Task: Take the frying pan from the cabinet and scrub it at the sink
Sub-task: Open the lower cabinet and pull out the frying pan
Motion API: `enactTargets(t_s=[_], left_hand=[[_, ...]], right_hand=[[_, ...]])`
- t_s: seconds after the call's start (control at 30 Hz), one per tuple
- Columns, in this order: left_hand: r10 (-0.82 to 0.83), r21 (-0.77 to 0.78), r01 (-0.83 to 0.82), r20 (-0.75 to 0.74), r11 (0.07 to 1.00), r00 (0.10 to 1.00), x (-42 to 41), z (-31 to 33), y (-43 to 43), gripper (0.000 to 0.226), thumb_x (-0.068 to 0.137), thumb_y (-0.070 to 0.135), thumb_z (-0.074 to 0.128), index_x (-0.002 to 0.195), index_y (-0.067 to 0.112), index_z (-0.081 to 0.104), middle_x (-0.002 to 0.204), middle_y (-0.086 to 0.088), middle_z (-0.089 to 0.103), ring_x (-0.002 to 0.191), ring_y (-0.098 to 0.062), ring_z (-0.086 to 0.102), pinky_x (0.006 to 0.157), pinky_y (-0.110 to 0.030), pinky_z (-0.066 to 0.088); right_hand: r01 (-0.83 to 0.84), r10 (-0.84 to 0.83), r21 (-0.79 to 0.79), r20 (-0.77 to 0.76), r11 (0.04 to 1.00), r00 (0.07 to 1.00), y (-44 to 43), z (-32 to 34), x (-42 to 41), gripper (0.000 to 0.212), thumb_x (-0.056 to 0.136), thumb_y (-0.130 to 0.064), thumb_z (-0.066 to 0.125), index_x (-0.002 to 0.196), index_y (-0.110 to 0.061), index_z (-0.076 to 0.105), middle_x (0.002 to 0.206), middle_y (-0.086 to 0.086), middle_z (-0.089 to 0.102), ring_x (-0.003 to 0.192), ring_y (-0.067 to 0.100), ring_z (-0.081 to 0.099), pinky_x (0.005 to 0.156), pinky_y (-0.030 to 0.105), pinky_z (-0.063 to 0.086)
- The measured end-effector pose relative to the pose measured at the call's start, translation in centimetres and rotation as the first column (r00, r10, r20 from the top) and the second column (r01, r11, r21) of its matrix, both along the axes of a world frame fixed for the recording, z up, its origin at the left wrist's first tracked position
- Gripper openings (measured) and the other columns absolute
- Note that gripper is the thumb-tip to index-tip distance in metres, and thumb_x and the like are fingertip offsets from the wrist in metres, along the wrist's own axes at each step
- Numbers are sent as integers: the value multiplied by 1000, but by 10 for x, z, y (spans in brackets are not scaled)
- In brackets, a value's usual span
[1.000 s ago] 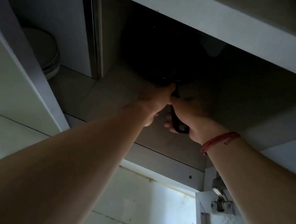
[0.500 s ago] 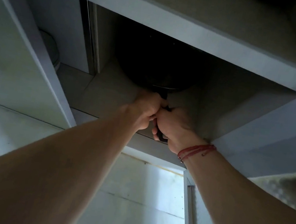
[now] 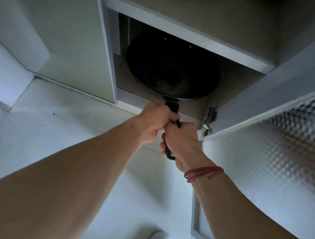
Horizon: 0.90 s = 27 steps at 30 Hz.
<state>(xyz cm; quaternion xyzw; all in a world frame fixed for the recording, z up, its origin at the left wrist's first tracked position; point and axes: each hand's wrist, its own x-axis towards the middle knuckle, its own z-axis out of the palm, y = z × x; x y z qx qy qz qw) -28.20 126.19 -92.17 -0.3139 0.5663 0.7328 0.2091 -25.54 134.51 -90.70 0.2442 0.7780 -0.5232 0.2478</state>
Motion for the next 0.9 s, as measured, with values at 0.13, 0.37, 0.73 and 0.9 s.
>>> enactTargets(t_s=[0.13, 0.37, 0.73, 0.9], left_hand=[[-24, 10, 24, 62, 1000, 998, 44, 42, -6, 23, 76, -6, 65, 98, -12, 62, 87, -23, 63, 78, -28, 60, 76, -42, 53], [-106, 122, 82, 203, 989, 974, 131, 140, 5, 38, 68, -4, 68, 102, -17, 63, 87, -20, 60, 82, -28, 60, 78, -38, 50], [-36, 136, -1, 268, 991, 963, 207, 309, 32, 35, 64, -1, 70, 96, -15, 65, 87, -20, 65, 82, -28, 63, 80, -36, 49], [-7, 114, -26, 287, 993, 958, 243, 382, 30, 25, 68, -8, 68, 93, -9, 63, 86, -20, 63, 82, -29, 60, 65, -30, 49]], right_hand=[[10, -8, -29, 54, 1000, 999, -2, 54, 49, 19, 94, -20, 55, 79, -9, 56, 58, 3, 52, 34, 15, 49, 38, 20, 39], [13, -16, 15, 232, 1000, 973, 16, 158, 136, 21, 93, -23, 57, 87, -4, 61, 60, 6, 54, 35, 18, 50, 38, 22, 39], [-124, 107, 46, 271, 991, 957, 48, 331, 199, 17, 90, -15, 55, 78, -3, 57, 55, 8, 54, 37, 20, 52, 39, 24, 40], [-157, 147, 11, 290, 988, 946, 46, 402, 232, 16, 89, -14, 54, 85, 0, 59, 55, 6, 52, 33, 17, 52, 35, 19, 36]])
